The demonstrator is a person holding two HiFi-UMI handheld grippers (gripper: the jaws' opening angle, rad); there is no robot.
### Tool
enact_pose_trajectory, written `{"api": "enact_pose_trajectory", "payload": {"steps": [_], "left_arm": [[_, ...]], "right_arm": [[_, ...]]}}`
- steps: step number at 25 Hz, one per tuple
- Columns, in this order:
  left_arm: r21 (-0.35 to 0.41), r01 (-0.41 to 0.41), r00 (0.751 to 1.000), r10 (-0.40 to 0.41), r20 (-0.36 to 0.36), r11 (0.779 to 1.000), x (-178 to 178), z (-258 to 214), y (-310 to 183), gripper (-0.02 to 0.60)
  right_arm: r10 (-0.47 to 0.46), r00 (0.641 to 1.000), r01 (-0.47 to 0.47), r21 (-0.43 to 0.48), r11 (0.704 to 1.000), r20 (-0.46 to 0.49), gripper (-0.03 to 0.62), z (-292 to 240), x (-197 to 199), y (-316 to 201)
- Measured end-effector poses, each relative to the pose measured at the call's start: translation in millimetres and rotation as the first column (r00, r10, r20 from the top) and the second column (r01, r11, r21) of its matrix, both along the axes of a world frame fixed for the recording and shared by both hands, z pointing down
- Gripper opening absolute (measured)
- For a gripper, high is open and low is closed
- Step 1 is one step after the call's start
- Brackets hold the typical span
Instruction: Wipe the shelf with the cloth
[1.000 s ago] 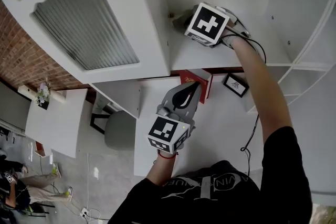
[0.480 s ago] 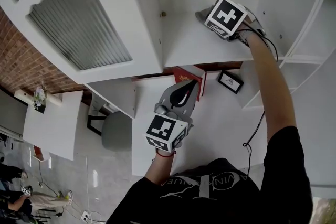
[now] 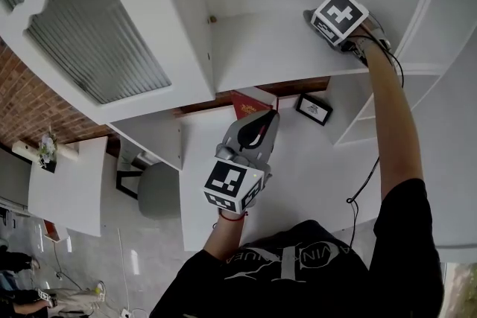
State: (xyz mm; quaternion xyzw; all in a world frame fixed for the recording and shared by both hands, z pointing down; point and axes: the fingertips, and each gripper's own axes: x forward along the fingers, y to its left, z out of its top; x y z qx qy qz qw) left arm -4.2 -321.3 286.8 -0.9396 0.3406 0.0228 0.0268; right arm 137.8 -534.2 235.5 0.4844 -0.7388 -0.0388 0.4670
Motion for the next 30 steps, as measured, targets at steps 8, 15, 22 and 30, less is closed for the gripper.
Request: {"api": "enact_pose_trajectory", "payload": {"steps": [8,15,22,30], "left_arm": [[0.004,-0.023,1.000,0.023,-0.001,1.000,-1,-4,7,0.009],[-0.010,0.013,1.000,-0.013,-0.003,1.000,-13,-2,6,0.009],[-0.012,0.052,0.999,-0.052,-0.003,0.999,-25,2,4,0.009],[-0.018,0.103,0.995,-0.103,0.004,0.994,-42,4,7,0.009]], "right_arm": [[0.140,0.990,-0.140,0.015,0.990,0.008,0.012,-3,34,24],[0.027,0.999,-0.026,-0.006,1.000,0.033,0.012,-3,3,45],[-0.192,0.978,0.194,-0.018,0.981,0.080,0.012,1,-76,65],[-0.392,0.919,0.393,-0.006,0.919,0.048,0.012,0,-163,92]]}}
